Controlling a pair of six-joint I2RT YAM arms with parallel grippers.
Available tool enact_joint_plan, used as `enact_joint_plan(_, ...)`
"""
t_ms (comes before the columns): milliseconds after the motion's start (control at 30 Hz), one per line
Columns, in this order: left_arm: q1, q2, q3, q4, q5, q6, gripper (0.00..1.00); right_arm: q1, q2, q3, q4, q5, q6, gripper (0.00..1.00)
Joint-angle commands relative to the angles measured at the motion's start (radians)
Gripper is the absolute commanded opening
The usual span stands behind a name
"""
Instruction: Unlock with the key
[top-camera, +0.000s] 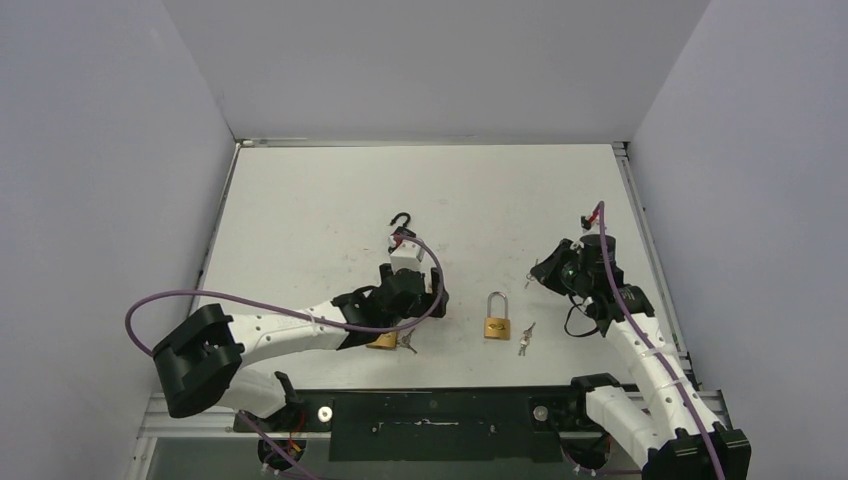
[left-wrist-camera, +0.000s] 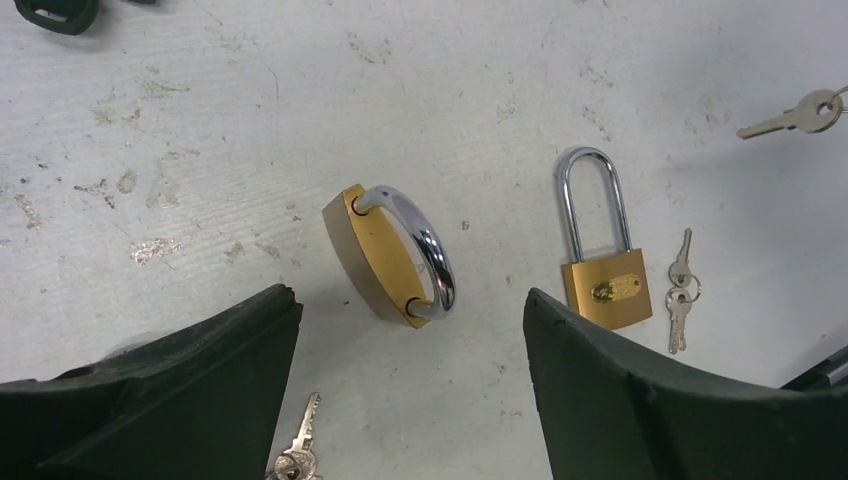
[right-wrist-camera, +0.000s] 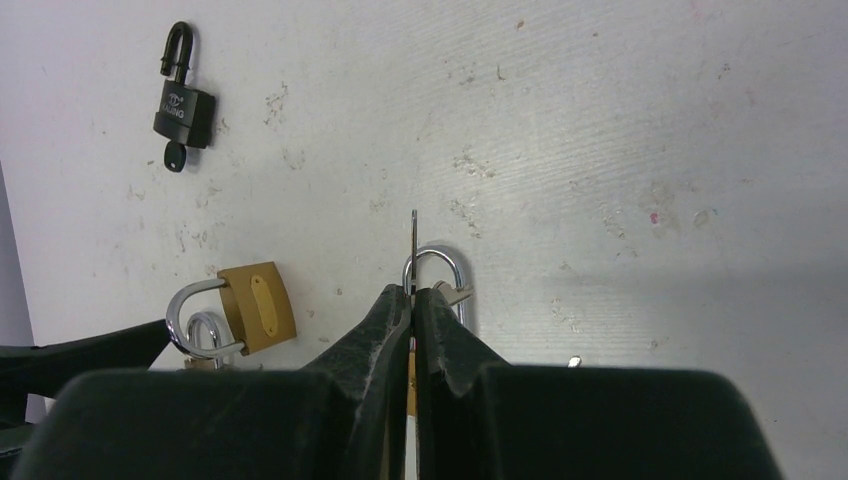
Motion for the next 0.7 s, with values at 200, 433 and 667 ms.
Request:
enact_joint_plan(200, -0.041, 0.184, 0.027, 0.151, -0.121, -0.036, 0.79, 0.014, 0.009, -0.013, 0.053, 0.006, 0.016, 0.00)
enact_joint_plan(433, -0.144, 0.254, 0.002, 0.253, -0.343, -0.028, 0.68, 0.019, 0.011, -0.005, 0.046, 0.013, 0.013, 0.00)
enact_joint_plan(667, -0.164, 0.338, 0.009, 0.256, -0.451, -0.063, 0.53, 0.020, 0.023, 0.019, 0.023, 0.019, -0.007, 0.00)
